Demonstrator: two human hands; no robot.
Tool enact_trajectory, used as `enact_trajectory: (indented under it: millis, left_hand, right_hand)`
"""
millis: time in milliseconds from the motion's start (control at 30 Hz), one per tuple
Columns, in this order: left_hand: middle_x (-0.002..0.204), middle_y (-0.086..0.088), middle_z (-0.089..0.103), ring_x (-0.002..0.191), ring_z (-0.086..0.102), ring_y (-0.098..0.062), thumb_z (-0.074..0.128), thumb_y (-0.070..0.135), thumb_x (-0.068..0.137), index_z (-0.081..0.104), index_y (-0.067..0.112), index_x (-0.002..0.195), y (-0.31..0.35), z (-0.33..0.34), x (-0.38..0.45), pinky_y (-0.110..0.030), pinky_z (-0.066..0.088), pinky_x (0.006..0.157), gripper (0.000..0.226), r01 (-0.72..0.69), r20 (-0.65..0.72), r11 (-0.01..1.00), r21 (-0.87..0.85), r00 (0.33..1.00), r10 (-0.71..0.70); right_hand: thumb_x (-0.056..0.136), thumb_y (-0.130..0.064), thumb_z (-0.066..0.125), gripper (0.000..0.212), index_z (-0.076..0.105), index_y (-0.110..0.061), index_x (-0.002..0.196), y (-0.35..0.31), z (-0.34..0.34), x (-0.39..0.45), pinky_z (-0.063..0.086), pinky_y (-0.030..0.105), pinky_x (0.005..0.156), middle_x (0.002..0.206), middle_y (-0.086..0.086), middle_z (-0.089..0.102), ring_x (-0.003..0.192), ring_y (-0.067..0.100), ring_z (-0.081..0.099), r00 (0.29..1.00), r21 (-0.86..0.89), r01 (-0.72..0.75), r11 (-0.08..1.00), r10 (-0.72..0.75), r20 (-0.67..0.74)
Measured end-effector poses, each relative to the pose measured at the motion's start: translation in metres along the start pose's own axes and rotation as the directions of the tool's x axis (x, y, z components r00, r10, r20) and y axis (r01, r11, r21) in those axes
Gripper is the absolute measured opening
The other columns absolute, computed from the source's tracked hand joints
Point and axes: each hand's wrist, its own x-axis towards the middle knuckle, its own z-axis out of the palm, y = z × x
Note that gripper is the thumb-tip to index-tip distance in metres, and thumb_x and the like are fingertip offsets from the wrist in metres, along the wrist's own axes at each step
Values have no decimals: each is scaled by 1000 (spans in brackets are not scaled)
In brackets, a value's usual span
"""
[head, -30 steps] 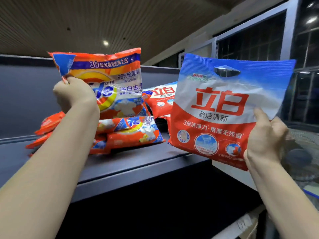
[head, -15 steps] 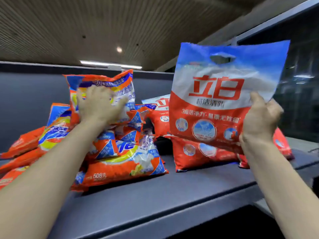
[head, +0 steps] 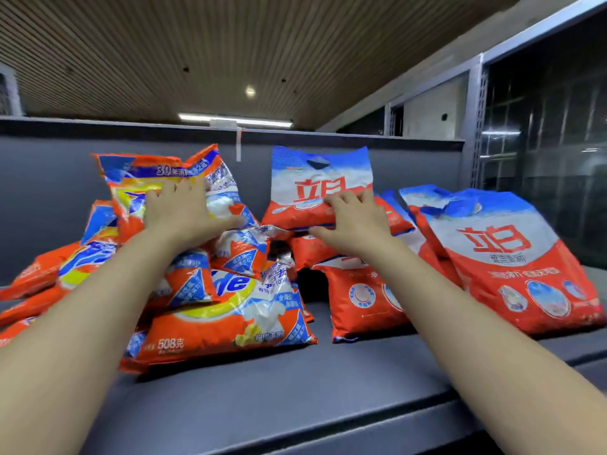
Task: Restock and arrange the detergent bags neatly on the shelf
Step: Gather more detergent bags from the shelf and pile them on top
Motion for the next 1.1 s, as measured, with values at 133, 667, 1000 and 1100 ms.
enact_trajectory:
  millis: [133, 667, 1000, 1100]
  left_hand:
    - [146, -9, 35, 137, 23, -31, 43, 81, 73, 34, 38, 141, -4, 0, -10, -52, 18, 108, 81, 66, 41, 996, 52, 997, -68]
    - [130, -9, 56, 122, 47, -32, 49, 39, 92, 58, 19, 122, 16, -22, -49, -48, 34, 103, 37, 68, -30, 917, -392, 996, -86]
    - [89, 4, 65, 91, 62, -21, 52, 33, 90, 66, 19, 98, 44, -61, -143, -40, 51, 85, 22, 45, -69, 816, -576, 992, -103]
    - [89, 8, 66, 89, 62, -20, 53, 31, 88, 66, 21, 95, 41, -68, -176, -41, 51, 84, 18, 70, -80, 820, -568, 987, -139]
  right_hand:
    - [95, -37, 48, 53, 30, -37, 145, 10, 9, 3, 21, 50, 113, 154, -5, 27, 140, 27, 23, 996, 0, -84, 996, 84, 13]
    - [91, -35, 54, 46, 47, -24, 135, -9, -20, -64, 28, 43, 107, 140, 0, 45, 132, 24, 35, 997, 398, -7, 917, 36, -65]
    - [91, -22, 60, 30, 59, -17, 121, -7, -47, -143, 38, 22, 95, 123, -5, 61, 116, 10, 53, 991, 738, 129, 662, -74, -107]
    - [90, -20, 61, 31, 59, -18, 121, -8, -45, -162, 35, 10, 90, 118, -9, 61, 114, 7, 52, 985, 772, 166, 614, -134, -105]
